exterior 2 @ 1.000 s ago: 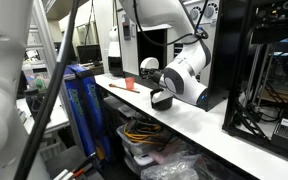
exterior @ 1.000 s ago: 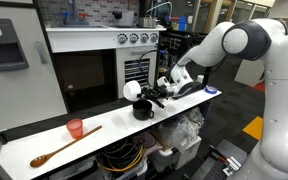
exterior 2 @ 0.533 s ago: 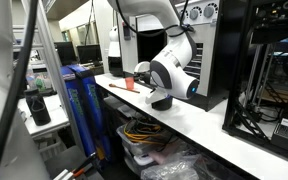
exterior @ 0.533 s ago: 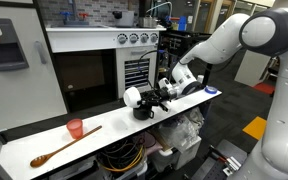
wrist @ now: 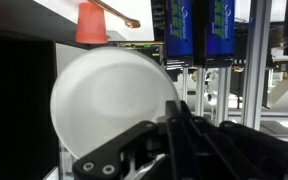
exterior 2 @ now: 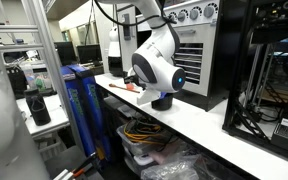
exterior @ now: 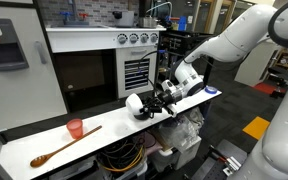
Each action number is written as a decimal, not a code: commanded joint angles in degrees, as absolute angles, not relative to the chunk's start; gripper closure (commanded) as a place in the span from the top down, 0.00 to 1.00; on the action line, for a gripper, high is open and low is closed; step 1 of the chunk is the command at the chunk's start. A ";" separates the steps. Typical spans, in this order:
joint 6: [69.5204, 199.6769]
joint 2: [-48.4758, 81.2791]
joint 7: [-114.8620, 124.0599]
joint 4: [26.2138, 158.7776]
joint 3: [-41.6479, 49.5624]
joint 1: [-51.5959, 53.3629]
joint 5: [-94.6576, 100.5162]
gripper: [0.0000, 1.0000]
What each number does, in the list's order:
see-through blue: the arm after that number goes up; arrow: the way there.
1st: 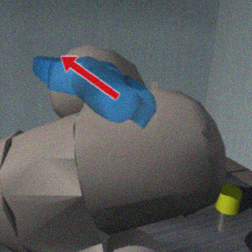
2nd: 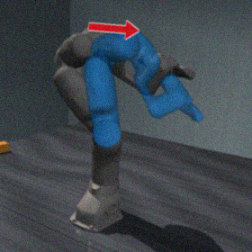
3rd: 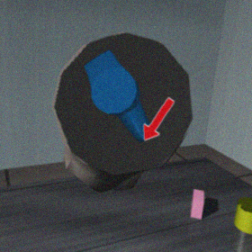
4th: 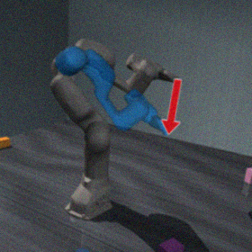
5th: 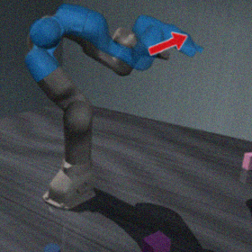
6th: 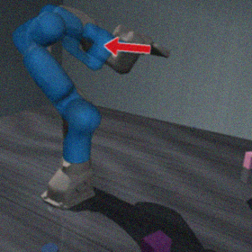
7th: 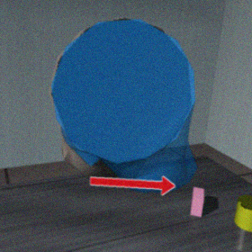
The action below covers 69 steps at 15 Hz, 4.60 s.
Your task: Pour the contents in the white bowl into the black mug
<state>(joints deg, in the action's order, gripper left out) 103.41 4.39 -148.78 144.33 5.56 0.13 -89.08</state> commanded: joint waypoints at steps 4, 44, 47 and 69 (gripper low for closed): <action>114.54 -5.32 -144.55 149.57 1.32 0.94 -86.79 0.01; 149.81 1.64 -48.38 126.93 -10.13 8.86 -33.02 0.01; 150.84 0.69 -48.36 128.32 -10.47 9.01 -33.31 0.04; 131.40 7.17 -24.66 115.82 -11.74 10.84 -9.99 0.01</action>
<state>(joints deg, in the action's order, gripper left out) 138.01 3.58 -28.15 122.07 -11.31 10.46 -13.75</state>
